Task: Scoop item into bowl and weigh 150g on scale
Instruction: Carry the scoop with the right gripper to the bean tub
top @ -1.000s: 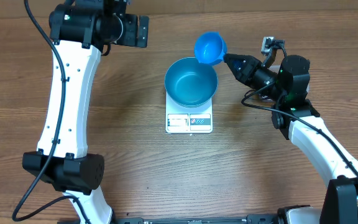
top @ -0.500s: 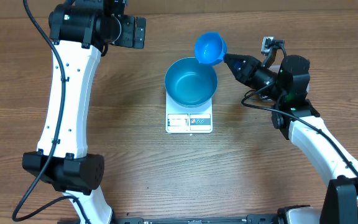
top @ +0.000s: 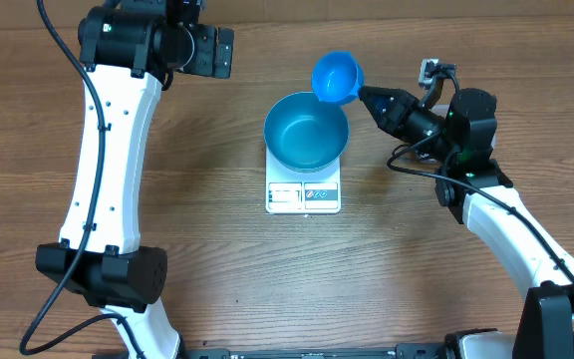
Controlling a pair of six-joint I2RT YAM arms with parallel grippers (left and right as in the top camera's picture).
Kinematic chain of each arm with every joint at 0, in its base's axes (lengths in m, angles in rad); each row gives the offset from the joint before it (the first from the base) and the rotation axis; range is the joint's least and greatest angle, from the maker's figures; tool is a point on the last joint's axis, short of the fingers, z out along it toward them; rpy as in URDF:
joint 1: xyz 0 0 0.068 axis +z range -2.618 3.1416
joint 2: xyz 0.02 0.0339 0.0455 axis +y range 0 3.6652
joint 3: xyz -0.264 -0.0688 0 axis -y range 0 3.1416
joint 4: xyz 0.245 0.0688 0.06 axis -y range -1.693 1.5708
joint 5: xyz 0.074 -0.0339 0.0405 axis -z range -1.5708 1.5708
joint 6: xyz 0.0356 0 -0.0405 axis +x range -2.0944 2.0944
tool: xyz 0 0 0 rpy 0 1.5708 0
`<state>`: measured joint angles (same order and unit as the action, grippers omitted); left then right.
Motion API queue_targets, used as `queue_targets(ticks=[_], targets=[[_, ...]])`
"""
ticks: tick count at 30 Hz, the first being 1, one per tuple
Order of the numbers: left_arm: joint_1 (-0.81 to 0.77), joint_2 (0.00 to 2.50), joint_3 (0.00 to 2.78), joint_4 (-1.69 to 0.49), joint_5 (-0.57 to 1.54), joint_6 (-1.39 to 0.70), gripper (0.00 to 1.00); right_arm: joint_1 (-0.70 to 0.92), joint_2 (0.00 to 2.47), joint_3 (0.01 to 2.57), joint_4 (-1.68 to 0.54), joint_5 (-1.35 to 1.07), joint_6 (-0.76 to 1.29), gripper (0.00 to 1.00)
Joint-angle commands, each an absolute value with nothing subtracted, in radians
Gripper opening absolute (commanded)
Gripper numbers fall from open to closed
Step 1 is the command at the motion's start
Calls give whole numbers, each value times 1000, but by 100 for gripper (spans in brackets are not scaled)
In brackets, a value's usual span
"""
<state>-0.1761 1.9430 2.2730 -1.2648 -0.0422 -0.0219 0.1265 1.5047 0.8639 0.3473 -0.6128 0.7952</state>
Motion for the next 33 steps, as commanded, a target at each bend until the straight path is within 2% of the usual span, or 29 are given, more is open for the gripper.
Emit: queue_targets(ticks=[1,18,25,33], targets=[[-173,1930,2294,-1264,-52,-3,100,129,1502,881,348,-603,775,4],[-173,1930,2294,-1248,-51,-3,99,41,1447,888,311,-583,702,4],[-173,1930,2294,-1230,-51,-3,100,27,1376,1051,-149,-336,515,4],[-173,1930,2294,-1230,-51,-2,100,27,1335,1230,-416,-105,423,4]])
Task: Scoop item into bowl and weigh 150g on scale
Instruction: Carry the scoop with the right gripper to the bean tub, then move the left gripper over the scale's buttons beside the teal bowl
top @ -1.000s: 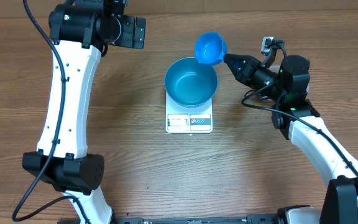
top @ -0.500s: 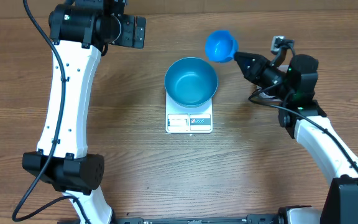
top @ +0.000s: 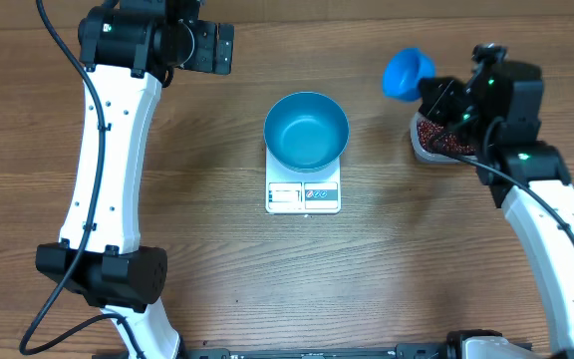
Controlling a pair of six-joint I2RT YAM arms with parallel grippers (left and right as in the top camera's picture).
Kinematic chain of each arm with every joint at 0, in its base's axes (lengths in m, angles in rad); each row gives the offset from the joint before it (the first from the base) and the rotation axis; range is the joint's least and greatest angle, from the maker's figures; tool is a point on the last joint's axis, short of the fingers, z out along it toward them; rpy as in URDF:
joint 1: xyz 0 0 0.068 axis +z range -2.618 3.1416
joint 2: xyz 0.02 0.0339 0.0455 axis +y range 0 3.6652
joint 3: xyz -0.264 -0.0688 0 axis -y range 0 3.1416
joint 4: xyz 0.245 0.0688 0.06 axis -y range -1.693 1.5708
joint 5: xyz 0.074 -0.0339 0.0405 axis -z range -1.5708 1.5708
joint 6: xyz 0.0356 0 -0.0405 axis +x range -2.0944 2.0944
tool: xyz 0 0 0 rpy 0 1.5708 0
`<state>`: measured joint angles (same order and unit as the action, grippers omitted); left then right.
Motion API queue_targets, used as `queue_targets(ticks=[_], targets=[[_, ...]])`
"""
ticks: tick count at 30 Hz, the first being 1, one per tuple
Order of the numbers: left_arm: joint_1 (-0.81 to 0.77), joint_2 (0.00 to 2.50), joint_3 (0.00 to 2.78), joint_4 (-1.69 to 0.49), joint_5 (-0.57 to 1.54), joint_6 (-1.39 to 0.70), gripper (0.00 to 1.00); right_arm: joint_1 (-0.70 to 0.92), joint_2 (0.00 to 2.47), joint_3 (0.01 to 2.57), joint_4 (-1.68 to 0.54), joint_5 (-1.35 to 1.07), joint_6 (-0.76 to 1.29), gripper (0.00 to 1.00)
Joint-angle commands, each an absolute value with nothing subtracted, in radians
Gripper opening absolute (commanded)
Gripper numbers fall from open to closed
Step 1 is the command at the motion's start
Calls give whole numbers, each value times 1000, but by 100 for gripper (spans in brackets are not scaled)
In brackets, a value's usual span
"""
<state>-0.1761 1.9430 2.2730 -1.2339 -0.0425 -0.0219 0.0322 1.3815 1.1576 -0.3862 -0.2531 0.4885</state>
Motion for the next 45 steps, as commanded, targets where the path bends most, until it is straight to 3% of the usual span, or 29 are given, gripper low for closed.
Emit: queue_targets(ticks=[1,3,4,6,7,9,19,28,45], targets=[[-173,1930,2294,-1230,-51,-2,100,27,1324,1253,-455,-41,414,4],[-173,1930,2294,-1232,-44,2,99,27,1311,1266,-488,38,414,4],[-173,1930,2294,-1234,-20,20,91,27,1302,1266,-501,77,414,4],[-173,1930,2294,-1238,47,71,59,27,1290,1266,-527,150,414,4],[-173,1930,2293,-1240,88,100,33,27,1283,1266,-547,194,414,4],[-174,1931,2293,-1244,159,141,4,27,1275,1266,-577,242,414,4],[-258,1966,2291,-1265,238,241,4,27,1265,1266,-664,289,414,4],[-500,1975,2259,-1298,238,490,4,27,1265,1266,-664,288,418,4],[-642,1975,1919,-1111,245,445,4,27,1266,1264,-698,287,418,4]])
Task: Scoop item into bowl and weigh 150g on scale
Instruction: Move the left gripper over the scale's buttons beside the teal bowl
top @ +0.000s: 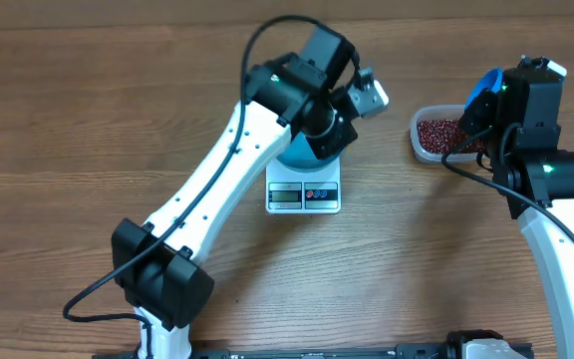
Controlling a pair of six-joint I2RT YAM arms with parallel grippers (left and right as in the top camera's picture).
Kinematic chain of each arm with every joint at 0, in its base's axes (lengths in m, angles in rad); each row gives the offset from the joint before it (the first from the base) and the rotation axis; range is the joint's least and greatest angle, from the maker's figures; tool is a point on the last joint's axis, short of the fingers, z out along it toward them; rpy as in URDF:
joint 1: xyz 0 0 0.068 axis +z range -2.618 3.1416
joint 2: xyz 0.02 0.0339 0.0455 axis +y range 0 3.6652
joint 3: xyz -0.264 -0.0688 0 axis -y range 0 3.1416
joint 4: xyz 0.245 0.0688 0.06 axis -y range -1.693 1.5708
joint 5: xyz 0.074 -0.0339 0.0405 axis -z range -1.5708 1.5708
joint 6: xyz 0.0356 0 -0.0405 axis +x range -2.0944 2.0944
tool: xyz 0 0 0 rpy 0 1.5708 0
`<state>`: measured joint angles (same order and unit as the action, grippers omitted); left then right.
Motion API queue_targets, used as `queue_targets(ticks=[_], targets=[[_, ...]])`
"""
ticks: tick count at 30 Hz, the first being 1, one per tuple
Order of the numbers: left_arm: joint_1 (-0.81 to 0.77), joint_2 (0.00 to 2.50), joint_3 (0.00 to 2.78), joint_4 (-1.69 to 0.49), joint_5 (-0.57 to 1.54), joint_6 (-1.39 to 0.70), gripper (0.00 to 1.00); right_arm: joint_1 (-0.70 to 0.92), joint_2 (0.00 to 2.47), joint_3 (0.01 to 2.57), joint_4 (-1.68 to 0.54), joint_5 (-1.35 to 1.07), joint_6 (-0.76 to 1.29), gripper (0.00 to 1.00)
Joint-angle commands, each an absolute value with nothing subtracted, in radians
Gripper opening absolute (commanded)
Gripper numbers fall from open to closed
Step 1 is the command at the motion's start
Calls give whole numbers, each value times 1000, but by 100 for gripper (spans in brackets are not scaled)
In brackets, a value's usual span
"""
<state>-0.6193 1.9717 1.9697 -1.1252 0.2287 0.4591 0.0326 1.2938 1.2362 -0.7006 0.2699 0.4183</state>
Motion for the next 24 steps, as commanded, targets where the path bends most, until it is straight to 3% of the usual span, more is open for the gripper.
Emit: queue_targets(ticks=[1,24], targets=[[-648,1975,1906,-1106,245,445,4,27,1266,1264,-698,287,418,4],[-655,1975,1598,-933,169,448,4,27,1268,1264,-699,287,418,4]])
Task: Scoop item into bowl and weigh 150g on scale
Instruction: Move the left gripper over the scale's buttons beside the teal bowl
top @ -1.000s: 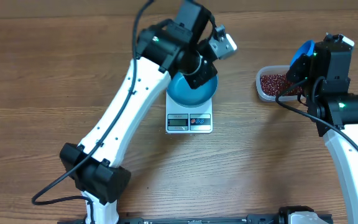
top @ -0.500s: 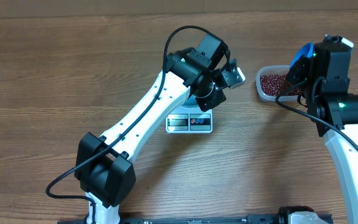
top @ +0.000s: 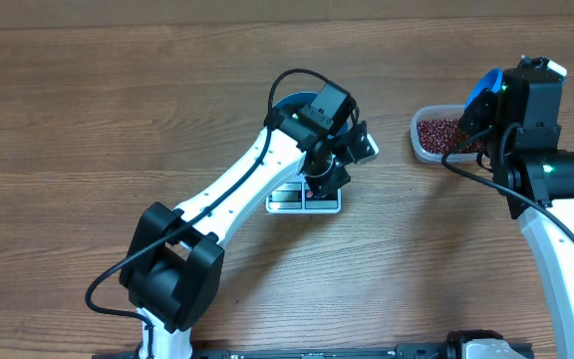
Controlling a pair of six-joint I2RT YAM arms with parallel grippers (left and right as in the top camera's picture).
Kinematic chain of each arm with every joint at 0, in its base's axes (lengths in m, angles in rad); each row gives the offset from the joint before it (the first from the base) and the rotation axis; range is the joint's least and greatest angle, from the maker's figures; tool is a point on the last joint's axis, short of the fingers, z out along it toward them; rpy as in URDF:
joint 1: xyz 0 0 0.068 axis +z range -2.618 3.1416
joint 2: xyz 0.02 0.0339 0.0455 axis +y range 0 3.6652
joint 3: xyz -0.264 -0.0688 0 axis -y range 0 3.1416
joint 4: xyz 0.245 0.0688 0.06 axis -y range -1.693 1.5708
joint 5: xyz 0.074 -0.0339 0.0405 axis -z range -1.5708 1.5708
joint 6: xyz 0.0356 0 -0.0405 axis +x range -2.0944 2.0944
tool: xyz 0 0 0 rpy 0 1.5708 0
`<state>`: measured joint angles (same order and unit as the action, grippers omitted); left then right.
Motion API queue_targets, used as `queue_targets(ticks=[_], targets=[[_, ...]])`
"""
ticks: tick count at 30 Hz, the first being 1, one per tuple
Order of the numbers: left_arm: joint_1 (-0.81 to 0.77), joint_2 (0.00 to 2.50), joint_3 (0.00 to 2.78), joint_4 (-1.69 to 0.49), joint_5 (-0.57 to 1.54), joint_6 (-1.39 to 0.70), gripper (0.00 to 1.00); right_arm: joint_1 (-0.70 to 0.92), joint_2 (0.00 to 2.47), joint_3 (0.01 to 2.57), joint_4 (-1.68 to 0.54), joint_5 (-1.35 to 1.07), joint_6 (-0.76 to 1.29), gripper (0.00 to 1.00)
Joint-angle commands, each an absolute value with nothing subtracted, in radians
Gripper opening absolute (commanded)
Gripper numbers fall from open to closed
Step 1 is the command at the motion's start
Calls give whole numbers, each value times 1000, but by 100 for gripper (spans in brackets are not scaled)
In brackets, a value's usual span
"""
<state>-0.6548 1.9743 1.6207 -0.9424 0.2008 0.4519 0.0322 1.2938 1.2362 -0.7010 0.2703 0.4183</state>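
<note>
The blue bowl (top: 285, 101) sits on the white scale (top: 289, 199). Only its back-left rim shows, because my left arm's wrist lies over it. My left gripper (top: 360, 148) points right, just past the bowl's right side; its jaws are too small to read. My right gripper is hidden under its own wrist and holds the blue scoop (top: 483, 92). The scoop is tipped on edge over the right end of the clear tub of red beans (top: 438, 134).
The left arm's white link (top: 237, 189) crosses the table diagonally from its base (top: 172, 284) at the front. The right arm (top: 551, 179) stands along the right edge. The wooden tabletop (top: 88, 150) spreads to the left.
My left wrist has moved toward the front, from over the bowl's back right to over its front and the scale's top edge. The right arm and scoop are unchanged.
First the right gripper held the scoop at the empty bowl's back-right rim, with the left arm parked at the far left. Then the scoop hung beside the bean tub. Later it stood tipped over the tub and the left arm had swung over the bowl, where it now covers bowl and scale.
</note>
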Motion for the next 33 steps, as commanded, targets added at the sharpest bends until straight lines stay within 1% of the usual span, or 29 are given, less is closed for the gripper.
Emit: queue_targets(ticks=[1,5,20,26,33], targets=[[-655,1975,1590,-930,154,448,4,27,1268,1264,-699,287,418,4],[-655,1975,1557,-907,97,448,4,27,1268,1264,-699,287,418,4],[-655,1975,1459,-826,73,449,4,27,1268,1264,-699,287,418,4],[-655,1975,1404,-746,14,449,4,26,1268,1264,-699,292,417,4],[-659,1975,1397,-742,-26,448,4,26,1268,1264,-699,292,417,4]])
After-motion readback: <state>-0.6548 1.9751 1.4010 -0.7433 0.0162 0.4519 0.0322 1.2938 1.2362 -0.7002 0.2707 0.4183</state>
